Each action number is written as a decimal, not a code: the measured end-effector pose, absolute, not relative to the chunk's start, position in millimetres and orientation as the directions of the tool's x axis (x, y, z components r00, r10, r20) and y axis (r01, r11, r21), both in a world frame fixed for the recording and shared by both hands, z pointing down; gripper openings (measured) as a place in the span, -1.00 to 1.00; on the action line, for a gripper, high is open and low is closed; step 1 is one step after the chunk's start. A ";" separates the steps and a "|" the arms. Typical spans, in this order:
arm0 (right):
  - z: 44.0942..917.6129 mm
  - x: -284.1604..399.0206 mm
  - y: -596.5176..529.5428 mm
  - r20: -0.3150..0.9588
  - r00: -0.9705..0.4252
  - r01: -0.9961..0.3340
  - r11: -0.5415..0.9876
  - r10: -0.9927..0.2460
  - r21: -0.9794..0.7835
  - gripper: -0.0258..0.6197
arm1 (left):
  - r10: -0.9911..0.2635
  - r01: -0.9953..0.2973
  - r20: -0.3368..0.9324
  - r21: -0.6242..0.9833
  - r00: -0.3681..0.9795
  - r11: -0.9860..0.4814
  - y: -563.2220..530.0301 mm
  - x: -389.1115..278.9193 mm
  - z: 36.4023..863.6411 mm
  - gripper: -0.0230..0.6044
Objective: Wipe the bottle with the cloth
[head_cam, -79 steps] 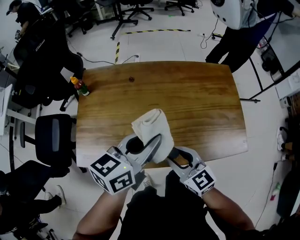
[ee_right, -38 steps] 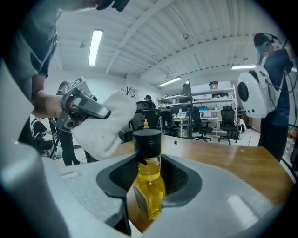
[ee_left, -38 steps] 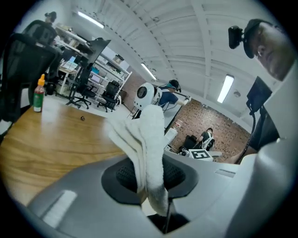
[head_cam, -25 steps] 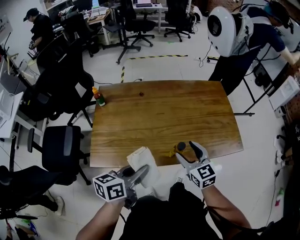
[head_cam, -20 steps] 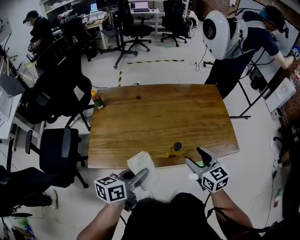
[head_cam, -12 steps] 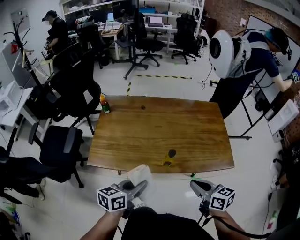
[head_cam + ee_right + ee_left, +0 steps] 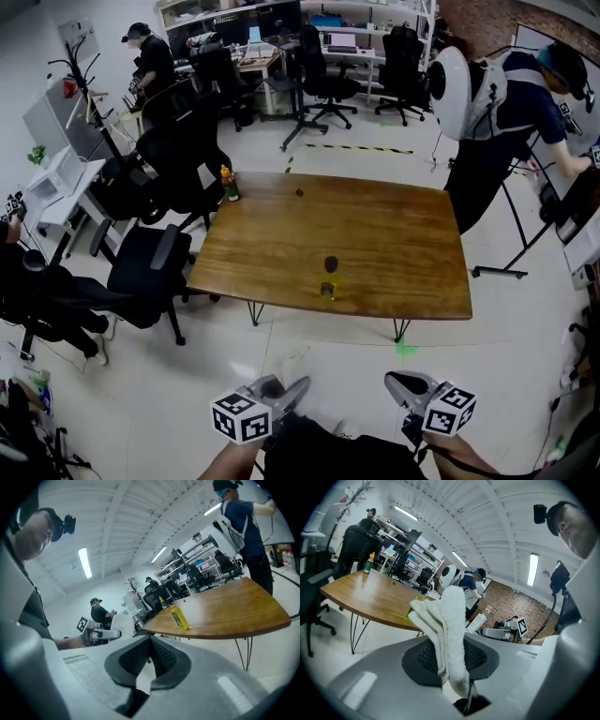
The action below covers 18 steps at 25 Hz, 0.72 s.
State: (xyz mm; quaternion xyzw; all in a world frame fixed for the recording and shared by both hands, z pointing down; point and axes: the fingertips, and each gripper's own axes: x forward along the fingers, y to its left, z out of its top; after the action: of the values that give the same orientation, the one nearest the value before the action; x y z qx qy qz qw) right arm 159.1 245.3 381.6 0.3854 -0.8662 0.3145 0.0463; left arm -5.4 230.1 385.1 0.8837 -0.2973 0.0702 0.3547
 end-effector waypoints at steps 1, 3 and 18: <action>382.0 161.0 252.4 0.316 -0.707 -0.687 0.508 -0.633 -0.519 -0.89 | -0.480 -0.579 0.338 0.591 0.810 -0.562 241.8 -4.6 385.7 -0.59; 382.2 163.1 264.4 0.318 -0.712 -0.682 0.509 -0.626 -0.525 -0.89 | -0.478 -0.581 0.346 0.609 0.807 -0.540 262.1 -4.9 386.4 -0.59; 372.6 122.5 281.7 0.302 -0.590 -0.765 0.398 -0.749 -0.507 -0.89 | -0.362 -0.534 0.394 0.564 0.845 -0.630 255.1 -47.5 364.8 -0.59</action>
State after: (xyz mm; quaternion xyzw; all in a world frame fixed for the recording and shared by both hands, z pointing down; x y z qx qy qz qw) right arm 122.5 281.7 372.6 0.4526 -0.8359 0.3103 0.0128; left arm -47.5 255.1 364.8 0.8945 -0.2503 0.1226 0.3495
